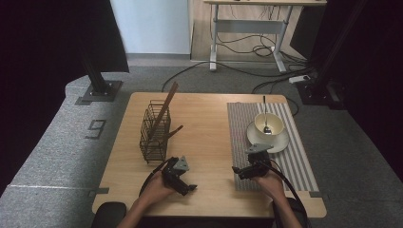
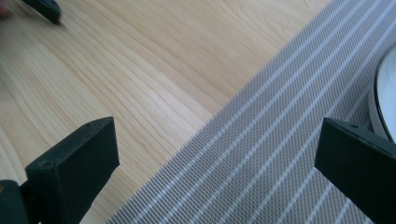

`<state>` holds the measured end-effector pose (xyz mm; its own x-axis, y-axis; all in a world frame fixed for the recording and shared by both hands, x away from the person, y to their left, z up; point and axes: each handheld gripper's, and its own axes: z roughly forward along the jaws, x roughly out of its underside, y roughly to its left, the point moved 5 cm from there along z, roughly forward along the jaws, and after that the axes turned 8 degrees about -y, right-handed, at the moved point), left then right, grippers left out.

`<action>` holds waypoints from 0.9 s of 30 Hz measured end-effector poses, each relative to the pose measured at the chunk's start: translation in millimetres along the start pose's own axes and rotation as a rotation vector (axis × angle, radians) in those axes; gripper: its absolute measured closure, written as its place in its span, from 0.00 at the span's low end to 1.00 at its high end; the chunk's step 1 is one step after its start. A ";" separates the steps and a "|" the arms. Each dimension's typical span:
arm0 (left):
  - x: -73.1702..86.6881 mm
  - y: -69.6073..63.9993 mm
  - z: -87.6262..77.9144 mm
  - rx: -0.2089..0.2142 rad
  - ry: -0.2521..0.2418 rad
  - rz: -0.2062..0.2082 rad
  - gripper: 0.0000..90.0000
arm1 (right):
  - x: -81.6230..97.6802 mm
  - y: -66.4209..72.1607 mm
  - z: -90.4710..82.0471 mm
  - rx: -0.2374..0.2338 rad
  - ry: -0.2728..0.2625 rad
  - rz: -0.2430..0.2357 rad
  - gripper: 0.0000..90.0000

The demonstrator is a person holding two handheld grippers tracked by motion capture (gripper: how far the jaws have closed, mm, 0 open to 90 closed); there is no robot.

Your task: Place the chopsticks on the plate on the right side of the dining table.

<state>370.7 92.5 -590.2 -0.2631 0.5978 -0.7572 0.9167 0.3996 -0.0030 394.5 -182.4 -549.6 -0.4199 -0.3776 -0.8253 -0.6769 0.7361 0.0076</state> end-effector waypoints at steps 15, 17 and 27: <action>-0.1 -0.2 0.1 -0.004 -0.004 -0.004 0.00 | -33.1 14.7 7.1 -0.061 -0.019 -0.004 0.00; -0.1 -0.1 0.1 -0.004 -0.004 -0.003 0.00 | -39.0 17.7 8.2 -0.070 -0.024 -0.013 0.00; -0.1 -0.2 0.1 -0.004 -0.004 -0.004 0.00 | -71.9 34.2 14.9 -0.094 -0.021 -0.068 0.00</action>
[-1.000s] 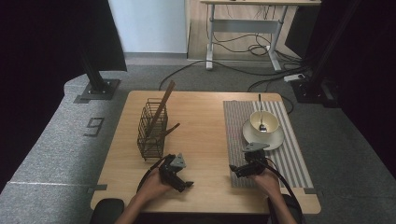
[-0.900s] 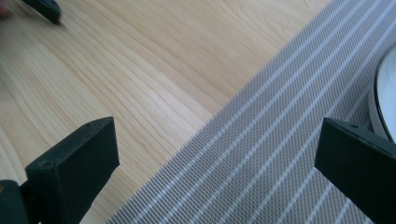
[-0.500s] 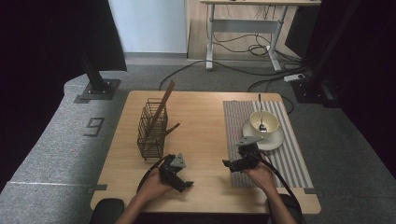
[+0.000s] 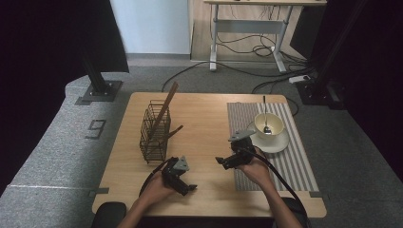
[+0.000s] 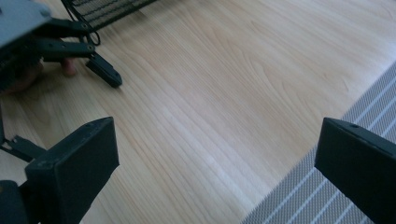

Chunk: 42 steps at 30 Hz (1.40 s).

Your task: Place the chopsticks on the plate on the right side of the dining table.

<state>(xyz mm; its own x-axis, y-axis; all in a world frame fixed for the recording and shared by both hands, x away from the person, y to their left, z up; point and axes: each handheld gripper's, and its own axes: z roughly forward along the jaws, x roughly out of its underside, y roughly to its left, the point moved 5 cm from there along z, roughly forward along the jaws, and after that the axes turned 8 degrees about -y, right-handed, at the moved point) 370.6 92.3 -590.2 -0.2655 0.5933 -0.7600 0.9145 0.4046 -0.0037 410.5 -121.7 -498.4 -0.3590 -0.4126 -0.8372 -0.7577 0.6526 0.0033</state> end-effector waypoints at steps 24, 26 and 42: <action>0.0 -0.1 -0.2 0.003 0.003 -0.002 0.00 | -78.9 24.7 13.7 -0.072 -0.054 -0.003 0.00; 0.0 -0.1 -0.2 0.003 0.003 -0.002 0.00 | -81.7 25.7 14.2 -0.073 -0.052 -0.003 0.00; 0.1 -0.2 -0.2 0.003 0.003 -0.002 0.00 | -123.5 37.7 21.7 -0.102 -0.068 -0.044 0.09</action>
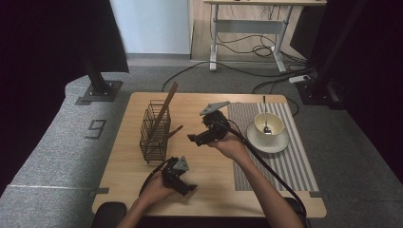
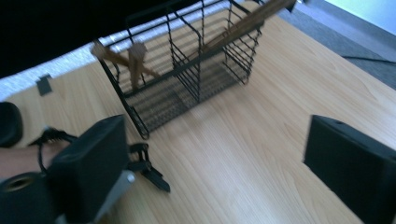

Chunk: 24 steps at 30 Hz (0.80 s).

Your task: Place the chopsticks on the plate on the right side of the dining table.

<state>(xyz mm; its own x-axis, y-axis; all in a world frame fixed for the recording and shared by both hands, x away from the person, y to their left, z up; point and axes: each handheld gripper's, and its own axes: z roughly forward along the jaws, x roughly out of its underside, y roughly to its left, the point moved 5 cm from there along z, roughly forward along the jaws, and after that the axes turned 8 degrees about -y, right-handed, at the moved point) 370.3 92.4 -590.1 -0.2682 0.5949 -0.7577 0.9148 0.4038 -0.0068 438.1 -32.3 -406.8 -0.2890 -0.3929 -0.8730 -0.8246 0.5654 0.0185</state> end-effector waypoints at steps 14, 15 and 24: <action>0.0 -0.1 0.0 0.000 0.000 -0.001 0.00 | -19.4 8.7 11.1 -0.045 -0.035 -0.017 0.33; 0.0 -0.1 0.0 0.000 0.000 0.000 0.00 | -22.3 10.9 12.4 -0.052 -0.052 -0.020 0.35; -0.1 -0.3 0.1 -0.001 -0.002 -0.003 0.00 | -23.3 16.8 25.3 -0.100 -0.045 -0.005 0.55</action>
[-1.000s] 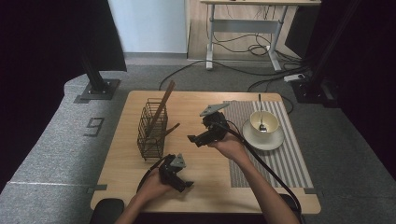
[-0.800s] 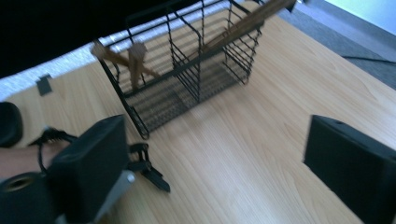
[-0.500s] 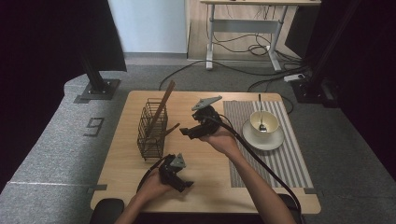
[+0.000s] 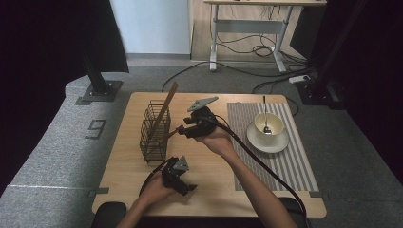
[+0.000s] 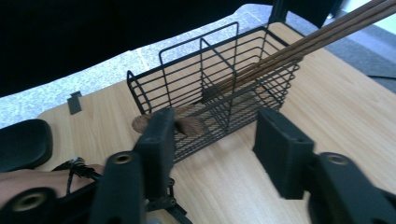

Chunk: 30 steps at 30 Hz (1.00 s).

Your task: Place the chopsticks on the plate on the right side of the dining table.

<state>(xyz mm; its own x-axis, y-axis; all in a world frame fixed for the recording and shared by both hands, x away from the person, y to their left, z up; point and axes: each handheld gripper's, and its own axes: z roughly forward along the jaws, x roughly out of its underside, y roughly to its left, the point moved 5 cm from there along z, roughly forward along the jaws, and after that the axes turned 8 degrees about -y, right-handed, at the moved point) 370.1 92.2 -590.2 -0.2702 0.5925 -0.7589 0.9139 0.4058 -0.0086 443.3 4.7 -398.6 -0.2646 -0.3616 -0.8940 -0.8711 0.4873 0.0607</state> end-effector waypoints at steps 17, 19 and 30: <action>0.1 0.2 -0.3 0.000 0.003 0.002 0.00 | 10.5 12.2 23.8 -0.093 0.021 -0.011 0.84; 0.1 0.3 -0.2 0.001 0.004 0.004 0.00 | 10.8 13.0 24.5 -0.094 0.019 -0.016 0.85; 0.3 0.4 -0.5 0.001 0.007 0.005 0.00 | 9.6 19.6 23.4 -0.146 0.008 -0.021 0.91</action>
<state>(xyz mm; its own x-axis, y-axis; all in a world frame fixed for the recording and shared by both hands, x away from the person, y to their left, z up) 370.2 92.8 -590.1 -0.2679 0.5990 -0.7546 0.9156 0.4022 -0.0058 433.4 29.3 -416.4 -0.2489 -0.3771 -0.8921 -0.9271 0.3592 0.1068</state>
